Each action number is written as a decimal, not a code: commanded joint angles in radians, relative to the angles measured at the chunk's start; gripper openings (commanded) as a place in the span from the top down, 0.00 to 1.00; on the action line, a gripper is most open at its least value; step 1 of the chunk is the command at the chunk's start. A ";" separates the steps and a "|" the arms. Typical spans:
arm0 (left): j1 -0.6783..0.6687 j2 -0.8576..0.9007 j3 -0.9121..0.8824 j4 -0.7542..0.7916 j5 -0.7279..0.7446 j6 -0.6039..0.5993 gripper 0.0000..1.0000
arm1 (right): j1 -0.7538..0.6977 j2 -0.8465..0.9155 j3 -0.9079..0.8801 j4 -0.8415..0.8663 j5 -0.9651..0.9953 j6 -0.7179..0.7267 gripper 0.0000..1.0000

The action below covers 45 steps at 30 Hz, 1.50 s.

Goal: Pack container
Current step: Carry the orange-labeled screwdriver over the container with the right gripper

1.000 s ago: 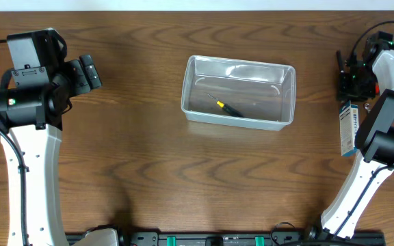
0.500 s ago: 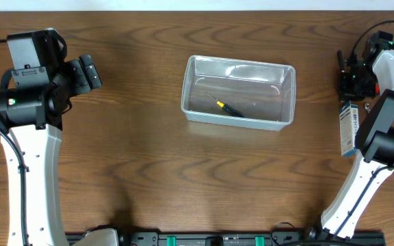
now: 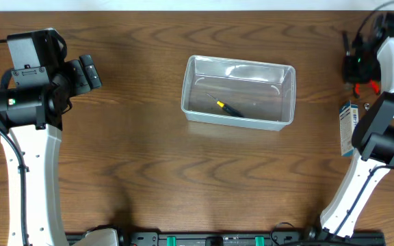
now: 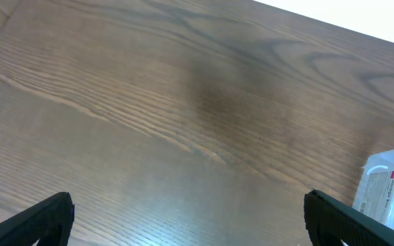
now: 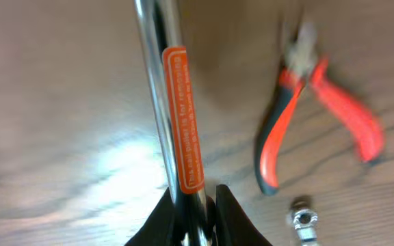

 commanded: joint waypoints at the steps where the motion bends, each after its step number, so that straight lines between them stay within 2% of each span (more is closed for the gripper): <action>1: 0.002 0.003 0.015 0.000 -0.016 0.013 0.02 | 0.035 -0.002 0.125 -0.032 -0.011 -0.026 0.99; 10: 0.002 0.003 0.015 0.000 -0.016 0.014 0.02 | 0.131 -0.002 0.396 -0.188 -0.146 -0.132 0.99; 17: 0.001 0.003 0.015 0.000 -0.016 0.014 0.02 | 0.230 -0.003 0.535 -0.310 -0.165 -0.180 0.99; 27: 0.001 0.003 0.015 0.000 -0.016 0.013 0.02 | 0.401 -0.005 0.544 -0.433 -0.165 -0.300 0.99; 37: 0.002 0.003 0.015 0.000 -0.016 0.014 0.02 | 0.533 -0.004 0.537 -0.475 -0.152 -0.309 0.99; 45: 0.002 0.003 0.015 0.000 -0.016 0.014 0.02 | 0.572 -0.001 0.494 -0.497 -0.153 -0.308 0.99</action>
